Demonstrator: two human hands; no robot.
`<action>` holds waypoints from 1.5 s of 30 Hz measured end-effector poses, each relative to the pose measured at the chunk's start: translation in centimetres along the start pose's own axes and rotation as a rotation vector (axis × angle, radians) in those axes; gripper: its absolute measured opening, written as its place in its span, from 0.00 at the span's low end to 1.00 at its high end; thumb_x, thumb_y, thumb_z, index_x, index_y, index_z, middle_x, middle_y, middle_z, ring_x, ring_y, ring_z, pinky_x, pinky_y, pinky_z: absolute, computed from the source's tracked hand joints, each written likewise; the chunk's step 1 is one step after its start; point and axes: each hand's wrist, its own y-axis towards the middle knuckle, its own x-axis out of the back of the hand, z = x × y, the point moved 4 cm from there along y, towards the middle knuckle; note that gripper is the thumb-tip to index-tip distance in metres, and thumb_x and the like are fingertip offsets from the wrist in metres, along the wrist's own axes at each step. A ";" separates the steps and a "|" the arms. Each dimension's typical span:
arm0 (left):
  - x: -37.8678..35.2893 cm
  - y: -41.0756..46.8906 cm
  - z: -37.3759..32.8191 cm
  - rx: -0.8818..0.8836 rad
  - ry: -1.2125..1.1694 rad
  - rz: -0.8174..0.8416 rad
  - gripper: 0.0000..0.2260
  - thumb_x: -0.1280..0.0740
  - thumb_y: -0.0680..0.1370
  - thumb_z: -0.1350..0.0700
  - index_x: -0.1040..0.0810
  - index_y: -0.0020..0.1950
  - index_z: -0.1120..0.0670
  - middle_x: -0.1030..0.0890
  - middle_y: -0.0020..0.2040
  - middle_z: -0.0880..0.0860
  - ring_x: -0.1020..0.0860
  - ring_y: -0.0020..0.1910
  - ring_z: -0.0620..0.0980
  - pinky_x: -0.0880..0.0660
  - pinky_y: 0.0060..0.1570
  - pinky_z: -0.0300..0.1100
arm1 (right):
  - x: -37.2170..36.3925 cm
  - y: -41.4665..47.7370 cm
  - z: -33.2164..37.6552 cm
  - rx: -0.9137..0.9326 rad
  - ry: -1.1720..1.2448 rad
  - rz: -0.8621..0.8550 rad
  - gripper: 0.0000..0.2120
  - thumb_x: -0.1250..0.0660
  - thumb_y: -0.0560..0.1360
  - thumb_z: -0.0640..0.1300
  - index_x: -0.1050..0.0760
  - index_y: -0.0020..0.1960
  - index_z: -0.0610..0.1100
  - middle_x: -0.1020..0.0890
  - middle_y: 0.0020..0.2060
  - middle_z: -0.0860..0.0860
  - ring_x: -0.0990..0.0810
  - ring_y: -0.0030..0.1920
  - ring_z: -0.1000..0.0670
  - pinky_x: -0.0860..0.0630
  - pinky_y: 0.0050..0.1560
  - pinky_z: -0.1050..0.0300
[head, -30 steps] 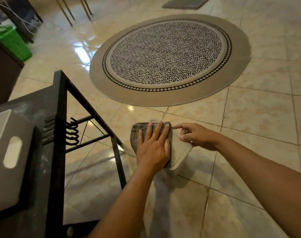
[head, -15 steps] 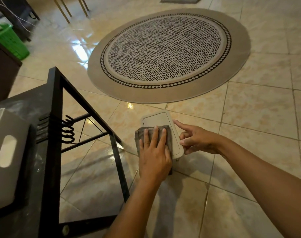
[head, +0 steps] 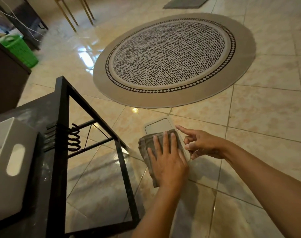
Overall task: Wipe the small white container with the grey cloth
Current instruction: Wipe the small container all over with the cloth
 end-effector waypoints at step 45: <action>0.3 2.7 3.5 0.012 -0.042 -0.167 0.27 0.58 0.82 0.42 0.59 0.79 0.44 0.60 0.80 0.47 0.65 0.78 0.52 0.60 0.75 0.60 | -0.5 3.4 1.8 0.137 -0.133 -0.002 0.29 0.37 0.79 0.35 0.40 0.75 0.54 0.23 0.40 0.42 0.19 0.39 0.50 0.20 0.38 0.57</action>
